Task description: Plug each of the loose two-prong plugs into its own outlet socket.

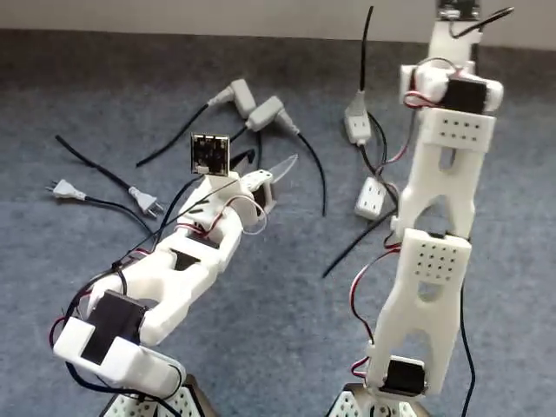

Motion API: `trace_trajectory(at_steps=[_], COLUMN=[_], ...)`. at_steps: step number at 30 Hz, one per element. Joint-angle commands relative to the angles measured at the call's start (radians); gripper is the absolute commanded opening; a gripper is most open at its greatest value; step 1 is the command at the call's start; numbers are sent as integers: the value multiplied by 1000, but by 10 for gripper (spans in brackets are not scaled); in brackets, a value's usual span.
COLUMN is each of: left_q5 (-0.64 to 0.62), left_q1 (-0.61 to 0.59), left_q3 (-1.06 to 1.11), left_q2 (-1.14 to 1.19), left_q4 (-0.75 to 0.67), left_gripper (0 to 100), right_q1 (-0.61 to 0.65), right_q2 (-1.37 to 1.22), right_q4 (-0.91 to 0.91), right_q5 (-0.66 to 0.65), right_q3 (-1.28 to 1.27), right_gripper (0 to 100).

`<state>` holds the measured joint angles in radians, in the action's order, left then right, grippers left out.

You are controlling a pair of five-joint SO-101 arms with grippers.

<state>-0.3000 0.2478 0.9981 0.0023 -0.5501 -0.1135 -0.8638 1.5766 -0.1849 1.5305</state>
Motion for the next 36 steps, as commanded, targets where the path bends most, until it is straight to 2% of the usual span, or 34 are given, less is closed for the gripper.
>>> trace_trajectory(at_steps=[1,3,7,10,14,20,30,36], left_q5=[-5,-5,-5,-5,-5,-5,-5,-5], left_q1=[-7,-5,-5,-7,-5,-4,-7,-7], left_q3=[-10,-10,-10,-10,-10,-10,-10,-10], left_q2=[-7,-7,-7,-7,-7,-7,-7,-8], left_q4=[-20,-20,-20,-20,-20,-20,-20,-20], left_gripper=[295,295,295,295,295,295,295,295], right_q1=[-74,-88,-104,-54,-2,140,205,214], right_q2=[117,120,143,177,271,404,381,334], right_q4=[145,193,188,189,188,177,-76,-249], right_q5=[-28,3,167,204,362,430,548,568], right_q3=[44,30,-163,-364,-608,-858,-1113,-1181], right_gripper=[254,253,253,253,253,253,253,253])
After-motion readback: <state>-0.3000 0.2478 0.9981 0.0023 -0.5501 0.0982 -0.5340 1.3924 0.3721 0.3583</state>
